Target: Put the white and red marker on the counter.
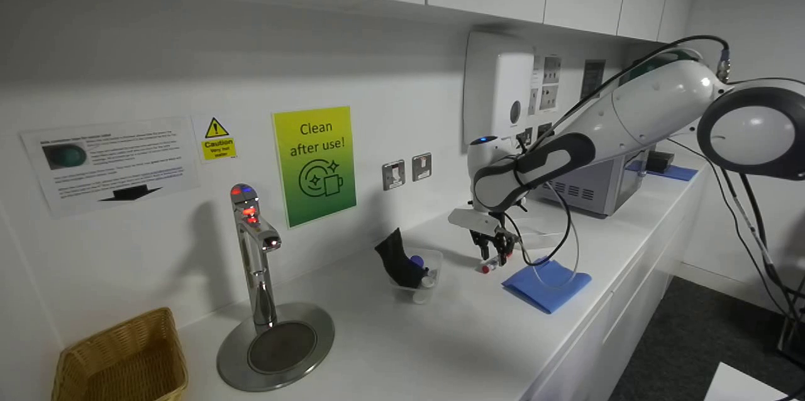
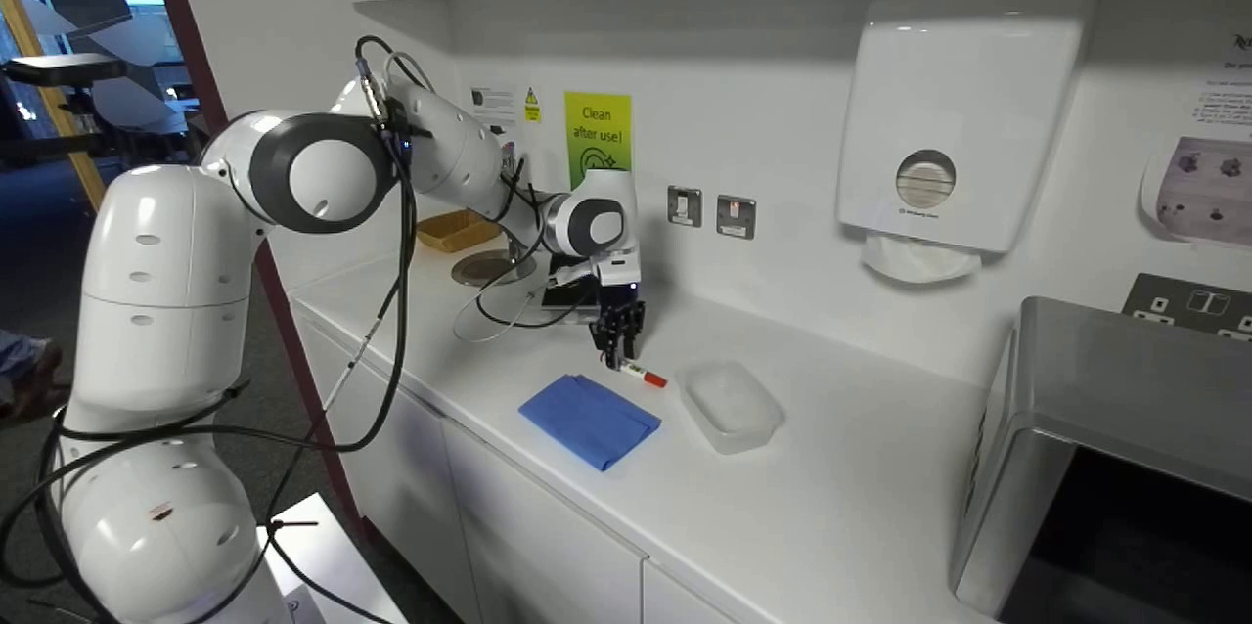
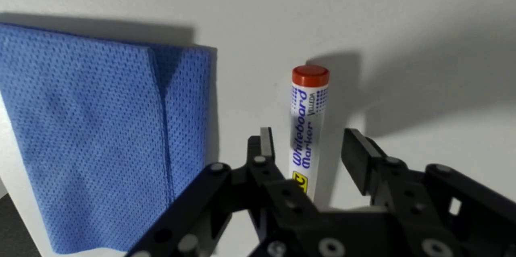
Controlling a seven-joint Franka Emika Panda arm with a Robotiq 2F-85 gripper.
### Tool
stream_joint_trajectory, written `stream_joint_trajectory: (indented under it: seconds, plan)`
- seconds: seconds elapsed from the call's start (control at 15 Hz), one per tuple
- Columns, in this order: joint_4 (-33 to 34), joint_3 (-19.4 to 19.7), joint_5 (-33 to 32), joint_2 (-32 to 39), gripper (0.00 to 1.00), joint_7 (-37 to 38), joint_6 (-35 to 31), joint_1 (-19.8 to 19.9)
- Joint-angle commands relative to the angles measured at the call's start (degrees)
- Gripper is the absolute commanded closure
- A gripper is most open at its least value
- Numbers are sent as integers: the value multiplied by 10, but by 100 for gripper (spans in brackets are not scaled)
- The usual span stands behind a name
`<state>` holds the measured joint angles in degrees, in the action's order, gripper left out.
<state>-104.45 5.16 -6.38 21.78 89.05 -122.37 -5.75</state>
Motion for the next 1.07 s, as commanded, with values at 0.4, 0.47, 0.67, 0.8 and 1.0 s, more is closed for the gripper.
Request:
stream_joint_trajectory:
  seconds: [0.4, 0.47, 0.67, 0.8, 1.0]
  plan:
    - [-19, 4, -15, -38, 0, 3, -19, 0]
    - [-21, 6, -24, -50, 0, 11, -15, -3]
    - [-27, 4, -37, -92, 0, 13, -5, -4]
    - [-31, -1, -35, -122, 0, 11, 10, -1]
    - [-50, -16, -23, -171, 0, -11, 40, 3]
